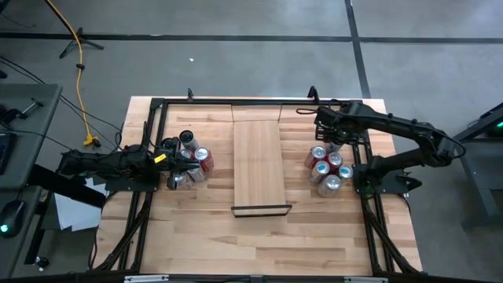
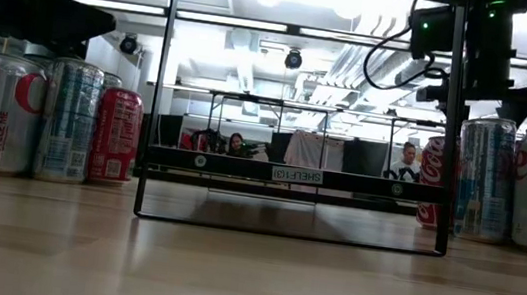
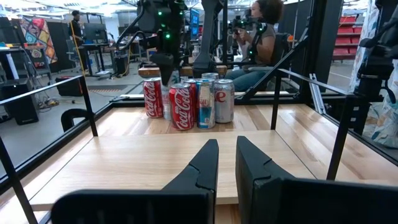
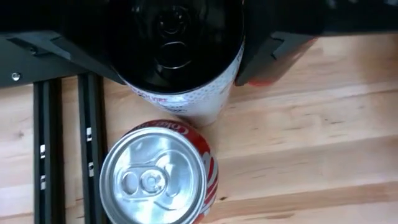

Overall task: Place canned beverage on shelf
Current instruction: Put the top right white/pink soda can on the shelf

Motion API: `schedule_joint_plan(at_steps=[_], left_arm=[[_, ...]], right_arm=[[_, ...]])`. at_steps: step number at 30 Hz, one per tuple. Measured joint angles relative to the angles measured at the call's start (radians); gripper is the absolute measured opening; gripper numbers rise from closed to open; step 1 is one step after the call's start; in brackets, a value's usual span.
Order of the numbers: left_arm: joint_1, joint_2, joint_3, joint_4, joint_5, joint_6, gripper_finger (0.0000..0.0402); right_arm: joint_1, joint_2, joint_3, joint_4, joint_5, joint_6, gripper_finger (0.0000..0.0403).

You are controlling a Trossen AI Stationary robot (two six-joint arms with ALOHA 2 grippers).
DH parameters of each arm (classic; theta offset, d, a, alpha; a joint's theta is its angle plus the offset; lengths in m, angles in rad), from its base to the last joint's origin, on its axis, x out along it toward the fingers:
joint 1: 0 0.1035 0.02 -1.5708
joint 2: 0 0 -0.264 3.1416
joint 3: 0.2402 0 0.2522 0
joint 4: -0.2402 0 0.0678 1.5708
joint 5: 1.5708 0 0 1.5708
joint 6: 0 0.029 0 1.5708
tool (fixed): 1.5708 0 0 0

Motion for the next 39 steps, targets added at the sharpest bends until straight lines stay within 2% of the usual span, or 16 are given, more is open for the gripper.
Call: schedule_joint_plan(at_steps=[7, 15, 22, 28, 39], left_arm=[[0.000, 0.000, 0.000, 0.000, 0.000, 0.000, 0.0005], [0.000, 0.000, 0.000, 0.000, 0.000, 0.000, 0.0005], [0.000, 0.000, 0.000, 0.000, 0.000, 0.000, 0.0005], [0.000, 0.000, 0.000, 0.000, 0.000, 0.000, 0.0005], [0.000, 0.000, 0.000, 0.000, 0.000, 0.000, 0.0005]], right_arm=[[0.007, -0.060, 0.065, -0.014, -0.037, -0.061, 0.0242], [0.035, -0.068, 0.303, -0.105, 0.082, -0.126, 0.0242], [0.035, -0.033, 0.457, -0.104, 0.107, -0.204, 0.0242], [0.076, 0.134, 0.613, -0.072, 0.028, -0.322, 0.0242], [0.170, 0.600, 1.036, -0.150, 0.002, -0.532, 0.0242]])
